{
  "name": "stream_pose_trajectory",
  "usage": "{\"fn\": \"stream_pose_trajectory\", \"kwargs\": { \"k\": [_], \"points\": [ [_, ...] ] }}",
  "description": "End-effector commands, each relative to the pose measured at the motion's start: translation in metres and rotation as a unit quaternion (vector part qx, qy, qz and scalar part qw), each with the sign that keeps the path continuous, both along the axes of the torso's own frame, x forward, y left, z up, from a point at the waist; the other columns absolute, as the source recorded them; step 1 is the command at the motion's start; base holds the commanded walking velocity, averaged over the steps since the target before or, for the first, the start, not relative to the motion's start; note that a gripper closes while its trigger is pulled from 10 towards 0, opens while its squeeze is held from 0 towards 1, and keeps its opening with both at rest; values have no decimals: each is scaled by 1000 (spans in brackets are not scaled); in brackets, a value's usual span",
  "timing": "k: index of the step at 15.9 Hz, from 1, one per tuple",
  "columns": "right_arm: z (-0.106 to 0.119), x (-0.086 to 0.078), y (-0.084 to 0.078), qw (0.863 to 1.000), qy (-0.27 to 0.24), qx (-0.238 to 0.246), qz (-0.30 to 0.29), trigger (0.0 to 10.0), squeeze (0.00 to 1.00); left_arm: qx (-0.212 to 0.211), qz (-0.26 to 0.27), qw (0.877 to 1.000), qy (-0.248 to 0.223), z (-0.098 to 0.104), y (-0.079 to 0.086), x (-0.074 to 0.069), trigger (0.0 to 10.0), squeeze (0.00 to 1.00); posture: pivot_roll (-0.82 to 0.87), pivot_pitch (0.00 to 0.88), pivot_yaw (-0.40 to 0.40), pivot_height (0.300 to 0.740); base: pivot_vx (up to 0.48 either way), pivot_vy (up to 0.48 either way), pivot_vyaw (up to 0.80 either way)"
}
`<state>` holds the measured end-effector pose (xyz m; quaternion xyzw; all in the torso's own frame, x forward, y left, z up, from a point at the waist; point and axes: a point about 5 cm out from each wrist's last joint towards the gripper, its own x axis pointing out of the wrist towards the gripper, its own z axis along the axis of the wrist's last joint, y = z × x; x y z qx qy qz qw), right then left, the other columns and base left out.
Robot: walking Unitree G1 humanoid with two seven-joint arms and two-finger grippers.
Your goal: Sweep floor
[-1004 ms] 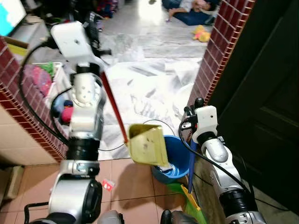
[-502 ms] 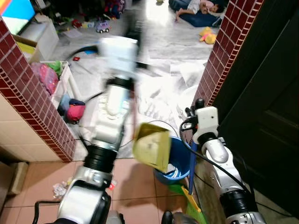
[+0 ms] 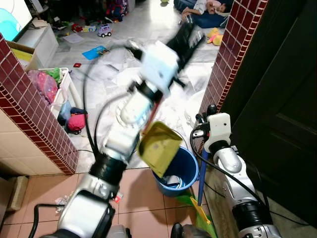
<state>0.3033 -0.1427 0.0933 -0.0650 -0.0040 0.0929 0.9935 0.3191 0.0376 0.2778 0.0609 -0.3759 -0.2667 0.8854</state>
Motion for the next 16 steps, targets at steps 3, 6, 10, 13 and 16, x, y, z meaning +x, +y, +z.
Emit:
{"fn": "stream_pose_trajectory", "kwargs": {
  "k": [3, 6, 10, 13, 16],
  "points": [
    [6, 5, 5, 1000, -13, -2, 11, 10000, 0, -113, 68, 987, -88, 71, 36, -5, 10000, 0, -13, 0, 11, 740, 0, 0, 0],
    [6, 6, 5, 1000, -12, -3, 12, 10000, 0, -147, 180, 962, -142, 103, 84, -5, 10000, 0, -1, 0, 1, 740, 0, 0, 0],
    [7, 9, 11, 999, -6, -15, 34, 10000, 0, -79, 301, 949, -44, 42, 125, 16, 10000, 0, 2, 0, -24, 740, 0, 0, 0],
    [2, 6, 17, 998, 10, -6, 63, 10000, 0, -72, 323, 943, 36, -6, 127, 15, 10000, 0, 1, 0, -15, 740, 0, 0, 0],
    [-9, -8, 40, 982, 57, 36, 177, 10000, 0, -59, 324, 928, 173, -88, 110, 4, 10000, 0, 6, 0, -5, 740, 0, 0, 0]
  ]
}}
